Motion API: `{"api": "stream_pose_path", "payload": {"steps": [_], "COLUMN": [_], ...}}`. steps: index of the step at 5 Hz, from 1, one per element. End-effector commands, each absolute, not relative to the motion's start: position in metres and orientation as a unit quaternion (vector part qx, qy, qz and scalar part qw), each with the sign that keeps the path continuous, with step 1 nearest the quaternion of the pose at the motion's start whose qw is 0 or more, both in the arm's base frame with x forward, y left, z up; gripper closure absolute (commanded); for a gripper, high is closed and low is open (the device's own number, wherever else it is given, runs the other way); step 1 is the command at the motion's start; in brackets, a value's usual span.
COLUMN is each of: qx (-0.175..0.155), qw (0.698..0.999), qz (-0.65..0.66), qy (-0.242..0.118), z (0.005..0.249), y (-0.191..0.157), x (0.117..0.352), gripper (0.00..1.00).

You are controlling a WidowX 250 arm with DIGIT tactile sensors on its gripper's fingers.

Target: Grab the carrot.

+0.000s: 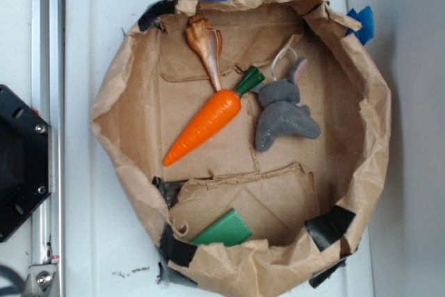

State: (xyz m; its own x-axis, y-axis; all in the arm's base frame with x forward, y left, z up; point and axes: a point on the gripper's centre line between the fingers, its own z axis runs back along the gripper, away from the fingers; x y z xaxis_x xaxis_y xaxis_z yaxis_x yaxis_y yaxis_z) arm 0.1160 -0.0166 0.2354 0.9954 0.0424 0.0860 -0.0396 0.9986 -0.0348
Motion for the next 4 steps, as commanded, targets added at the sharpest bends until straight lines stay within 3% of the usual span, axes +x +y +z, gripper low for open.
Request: {"api": "stream_pose_path", "payload": {"steps": [1, 3, 4], "qx": [-0.017, -0.014, -0.032], "qw": [0.999, 0.992, 0.978], "qz": [0.021, 0.101, 0.18], "qy": [-0.043, -0.069, -0.103], "z": [0.235, 0.233, 0.22], "y": [-0.017, 0.01, 0.022], "x": [0.116, 0.188, 0.214], "gripper": [0.0, 0.0, 0.0]}}
